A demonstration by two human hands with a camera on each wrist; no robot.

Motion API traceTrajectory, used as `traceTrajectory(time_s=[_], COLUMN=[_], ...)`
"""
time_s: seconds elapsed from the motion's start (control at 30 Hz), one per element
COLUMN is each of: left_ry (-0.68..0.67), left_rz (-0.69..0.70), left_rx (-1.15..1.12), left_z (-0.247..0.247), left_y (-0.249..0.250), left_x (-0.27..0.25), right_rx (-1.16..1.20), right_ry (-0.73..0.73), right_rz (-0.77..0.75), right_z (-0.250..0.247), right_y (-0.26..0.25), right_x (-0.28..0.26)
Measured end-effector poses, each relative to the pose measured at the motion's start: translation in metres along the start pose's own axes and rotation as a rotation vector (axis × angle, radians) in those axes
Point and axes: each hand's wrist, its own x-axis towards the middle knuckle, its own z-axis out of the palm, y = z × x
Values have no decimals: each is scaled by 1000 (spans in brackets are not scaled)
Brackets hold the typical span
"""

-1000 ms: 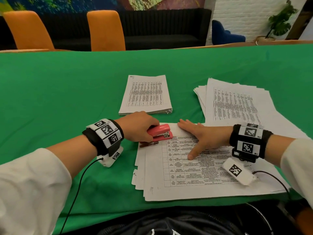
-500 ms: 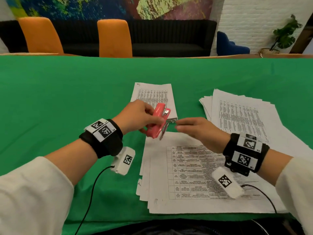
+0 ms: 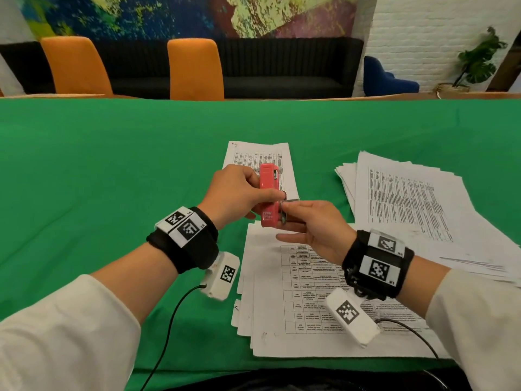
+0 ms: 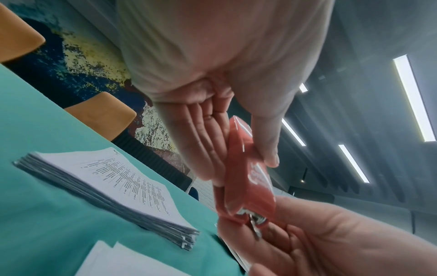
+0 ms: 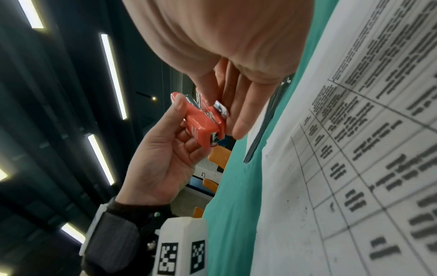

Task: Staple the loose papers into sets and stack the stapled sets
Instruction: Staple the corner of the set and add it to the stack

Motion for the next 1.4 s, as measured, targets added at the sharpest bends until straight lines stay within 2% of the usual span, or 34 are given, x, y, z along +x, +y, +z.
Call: traceTrajectory(time_s=[0.17, 0.33, 0.47, 0.57, 0.67, 0.8, 0.87, 0.9, 0.97, 1.03, 1.1, 1.2, 1.4], left_ry=[64, 151, -13, -155, -266, -273, -228, -193, -190, -336, -536, -701, -699], left_rz=[2, -49, -104, -138, -192, -202, -115, -28, 154, 244, 221, 194, 206], left_rx=[-23, -43, 258, 506, 654, 872, 1017, 1066, 1015, 855, 802, 952, 1097], left_z=[-5, -31, -51, -49, -45, -40, -35, -31, -20, -6, 10, 30, 43], left_y=[4, 4, -15, -32, -42, -45, -41, -38, -29, -17, -10, -2, 7], left_x=[-1, 5, 5, 0, -4, -5, -7, -9, -16, -23, -30, -38, -37], right_rx=[-150, -239, -274, -282, -320, -379, -401, -406, -425, -459, -506, -625, -836], right_ry=[8, -63, -68, -47, -22, -18, -17, -9, -12, -45, -40, 6, -77], right_rz=[-29, 9, 43, 43, 17, 2, 5, 5, 25, 88, 146, 209, 489], right_z=[-2, -13, -35, -49, -62, -81, -93, -101, -119, -140, -160, -192, -259], right_y=[-1, 4, 1, -6, -14, -27, -32, -35, -39, -39, -36, -27, -1], right_x=[0, -12, -26, -37, -48, -63, -73, -78, -91, -106, -123, -149, -195])
